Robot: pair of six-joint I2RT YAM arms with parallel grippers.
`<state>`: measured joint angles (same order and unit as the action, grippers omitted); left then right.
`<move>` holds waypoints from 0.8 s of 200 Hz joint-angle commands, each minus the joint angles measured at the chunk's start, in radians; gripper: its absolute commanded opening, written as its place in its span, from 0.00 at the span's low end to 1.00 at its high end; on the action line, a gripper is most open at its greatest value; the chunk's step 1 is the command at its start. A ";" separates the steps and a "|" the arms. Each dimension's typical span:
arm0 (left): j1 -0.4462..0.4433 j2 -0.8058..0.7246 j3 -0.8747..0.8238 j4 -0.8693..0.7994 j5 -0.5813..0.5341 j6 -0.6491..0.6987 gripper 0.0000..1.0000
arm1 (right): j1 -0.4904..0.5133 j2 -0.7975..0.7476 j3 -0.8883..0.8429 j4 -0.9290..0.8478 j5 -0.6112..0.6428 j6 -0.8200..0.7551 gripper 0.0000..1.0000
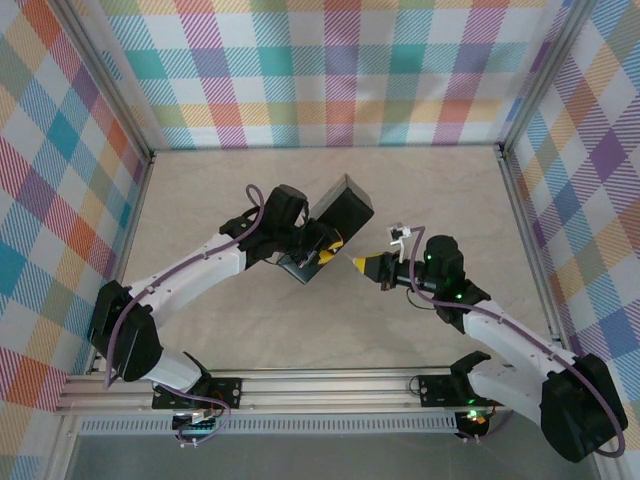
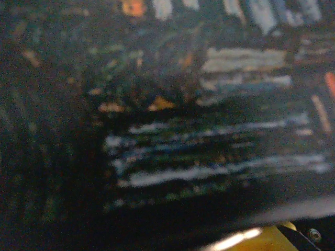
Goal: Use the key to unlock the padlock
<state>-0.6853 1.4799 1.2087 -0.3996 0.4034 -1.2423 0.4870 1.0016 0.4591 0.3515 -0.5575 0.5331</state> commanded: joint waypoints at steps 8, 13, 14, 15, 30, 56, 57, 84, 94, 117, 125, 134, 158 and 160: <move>0.013 -0.057 -0.011 0.068 0.018 -0.007 0.00 | 0.005 0.036 0.035 0.099 -0.018 -0.029 0.00; 0.013 -0.059 -0.011 0.069 0.018 -0.008 0.00 | 0.005 0.045 0.036 0.108 -0.023 -0.027 0.00; 0.013 -0.059 -0.012 0.069 0.019 -0.008 0.00 | 0.005 0.045 0.036 0.110 -0.024 -0.027 0.00; 0.014 -0.059 -0.012 0.070 0.020 -0.008 0.00 | 0.005 0.047 0.037 0.111 -0.025 -0.027 0.00; 0.016 -0.064 -0.012 0.070 0.020 -0.008 0.00 | 0.005 0.065 0.044 0.128 -0.032 -0.024 0.00; 0.022 -0.069 -0.018 0.071 0.023 -0.009 0.00 | 0.007 0.085 0.049 0.162 -0.043 -0.019 0.00; 0.023 -0.069 -0.019 0.072 0.023 -0.009 0.00 | 0.007 0.086 0.050 0.162 -0.043 -0.020 0.00; 0.027 -0.075 -0.027 0.080 0.023 -0.014 0.00 | 0.009 0.105 0.055 0.177 -0.053 -0.019 0.00; 0.027 -0.075 -0.030 0.084 0.023 -0.017 0.00 | 0.011 0.110 0.058 0.178 -0.053 -0.020 0.00; 0.027 -0.075 -0.034 0.093 0.026 -0.023 0.00 | 0.018 0.128 0.072 0.178 -0.055 -0.025 0.00; 0.029 -0.076 -0.034 0.094 0.026 -0.023 0.00 | 0.022 0.135 0.080 0.167 -0.055 -0.031 0.00; 0.029 -0.078 -0.035 0.093 0.025 -0.025 0.00 | 0.025 0.142 0.084 0.167 -0.053 -0.035 0.00; 0.032 -0.084 -0.040 0.096 0.026 -0.026 0.00 | 0.027 0.156 0.084 0.181 -0.047 -0.032 0.00; 0.032 -0.083 -0.040 0.097 0.026 -0.026 0.00 | 0.027 0.157 0.084 0.182 -0.048 -0.032 0.00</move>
<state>-0.6624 1.4456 1.1728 -0.3721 0.4107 -1.2682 0.5056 1.1473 0.5045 0.4862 -0.5877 0.5297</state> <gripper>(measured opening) 0.303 0.063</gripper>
